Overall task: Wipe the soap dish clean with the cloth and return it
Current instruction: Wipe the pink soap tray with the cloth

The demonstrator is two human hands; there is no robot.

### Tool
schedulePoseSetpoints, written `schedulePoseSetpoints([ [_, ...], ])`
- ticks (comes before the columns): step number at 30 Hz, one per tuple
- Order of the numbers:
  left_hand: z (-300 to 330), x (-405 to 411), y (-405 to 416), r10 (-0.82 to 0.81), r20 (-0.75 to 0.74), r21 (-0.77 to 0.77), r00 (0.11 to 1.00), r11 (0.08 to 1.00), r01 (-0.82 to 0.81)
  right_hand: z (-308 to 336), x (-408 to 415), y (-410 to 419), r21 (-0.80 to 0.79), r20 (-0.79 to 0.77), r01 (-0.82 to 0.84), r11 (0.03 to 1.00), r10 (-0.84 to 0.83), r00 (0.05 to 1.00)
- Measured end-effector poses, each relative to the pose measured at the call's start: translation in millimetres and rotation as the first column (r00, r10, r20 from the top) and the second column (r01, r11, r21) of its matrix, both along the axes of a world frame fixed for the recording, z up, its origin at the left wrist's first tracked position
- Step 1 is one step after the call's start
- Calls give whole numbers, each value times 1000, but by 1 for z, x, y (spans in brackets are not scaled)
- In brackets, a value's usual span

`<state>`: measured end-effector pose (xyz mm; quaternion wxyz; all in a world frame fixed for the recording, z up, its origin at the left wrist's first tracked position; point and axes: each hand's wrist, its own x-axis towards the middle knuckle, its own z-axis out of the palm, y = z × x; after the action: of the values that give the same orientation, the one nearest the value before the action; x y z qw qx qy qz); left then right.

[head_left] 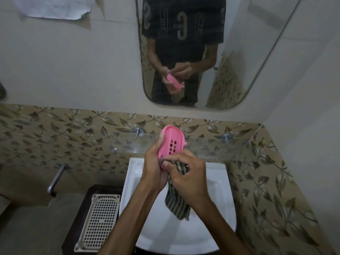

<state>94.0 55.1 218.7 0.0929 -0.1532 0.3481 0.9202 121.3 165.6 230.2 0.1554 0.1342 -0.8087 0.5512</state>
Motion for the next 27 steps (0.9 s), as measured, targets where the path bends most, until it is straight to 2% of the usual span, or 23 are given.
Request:
schedulePoseSetpoints([
  [2, 2, -2, 1, 28, -6, -4, 1000, 1000, -28, 9, -8, -7, -31, 26, 33, 999, -32, 999],
  [5, 5, -6, -5, 88, -42, -107, 995, 990, -92, 13, 0, -10, -109, 158, 18, 994, 0, 987],
  [9, 1, -6, -3, 74, -1, -68, 997, 995, -74, 5, 9, 5, -6, 204, -23, 1000, 23, 979],
  [11, 0, -5, -1, 68, -13, -65, 998, 996, -68, 8, 2, 3, -67, 267, -49, 997, 65, 961],
  [13, -2, -5, 1, 61, -28, -89, 998, 994, -63, 10, 1, -7, -164, 315, 16, 986, 37, 949],
  [17, -8, -4, 6, 40, -12, -35, 999, 999, -41, 8, -1, -30, -231, 211, 229, 946, -181, 961],
  [19, -10, -3, 10, 72, 1, -25, 997, 997, -72, 12, -13, -34, -280, 248, 283, 918, -215, 945],
  [22, -10, -2, 9, 100, -9, -71, 995, 992, -100, 14, -14, -36, -317, 318, 295, 902, -192, 928],
  [25, -12, -3, -1, 116, -51, -129, 992, 984, -121, 5, 7, -35, -241, 282, 211, 947, -139, 949],
  [27, -9, -2, 0, 122, -71, -162, 990, 978, -132, 5, 10, -34, -218, 249, 215, 952, -159, 955],
])
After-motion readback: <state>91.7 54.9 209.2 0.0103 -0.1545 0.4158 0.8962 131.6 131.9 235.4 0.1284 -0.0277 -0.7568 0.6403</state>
